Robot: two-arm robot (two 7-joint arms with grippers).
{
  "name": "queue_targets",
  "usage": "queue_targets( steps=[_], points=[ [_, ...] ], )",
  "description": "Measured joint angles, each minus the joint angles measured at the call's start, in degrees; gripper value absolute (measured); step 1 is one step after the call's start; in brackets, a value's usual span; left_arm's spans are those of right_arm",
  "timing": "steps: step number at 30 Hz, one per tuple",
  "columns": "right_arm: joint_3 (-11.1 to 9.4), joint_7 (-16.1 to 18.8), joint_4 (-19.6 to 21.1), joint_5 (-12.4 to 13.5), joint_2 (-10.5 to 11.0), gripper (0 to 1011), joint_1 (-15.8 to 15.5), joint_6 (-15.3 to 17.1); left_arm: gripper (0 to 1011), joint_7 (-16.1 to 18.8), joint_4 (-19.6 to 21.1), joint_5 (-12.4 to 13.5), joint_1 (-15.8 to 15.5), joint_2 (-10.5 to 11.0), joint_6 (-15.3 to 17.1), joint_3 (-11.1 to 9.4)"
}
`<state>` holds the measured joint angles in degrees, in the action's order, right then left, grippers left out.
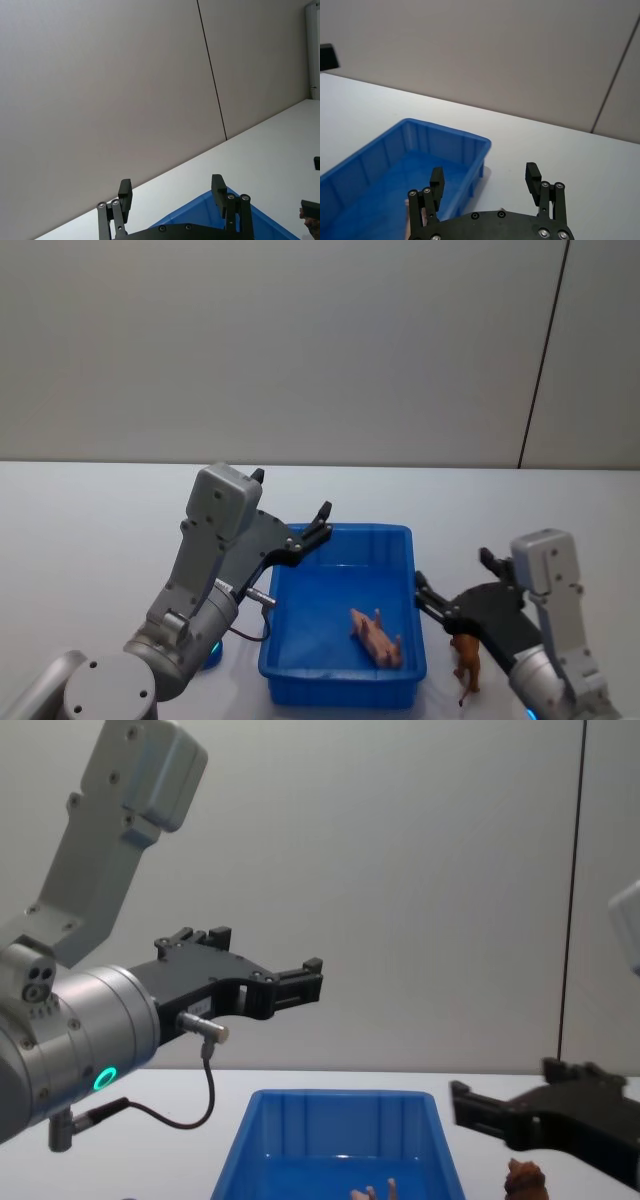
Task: Pick up the two dolls from the table and place them into the box.
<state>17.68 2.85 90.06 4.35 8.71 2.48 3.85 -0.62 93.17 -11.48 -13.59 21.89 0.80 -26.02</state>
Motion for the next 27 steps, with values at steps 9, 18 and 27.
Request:
queue_targets(
  steps=[9,18,27],
  points=[
    [-0.9,-3.7,2.0,0.1,1.2,1001,-1.9,2.8,1001,0.0,0.0,0.0,0.0,0.0,0.0,0.0],
    [-1.2,-4.0,1.6,0.2,1.6,1001,-2.7,5.4,1001,0.0,0.0,0.0,0.0,0.0,0.0,0.0],
    [-0.9,-3.1,-0.2,-0.4,1.3,1001,-2.7,7.1,1001,0.0,0.0,0.0,0.0,0.0,0.0,0.0]
  ],
)
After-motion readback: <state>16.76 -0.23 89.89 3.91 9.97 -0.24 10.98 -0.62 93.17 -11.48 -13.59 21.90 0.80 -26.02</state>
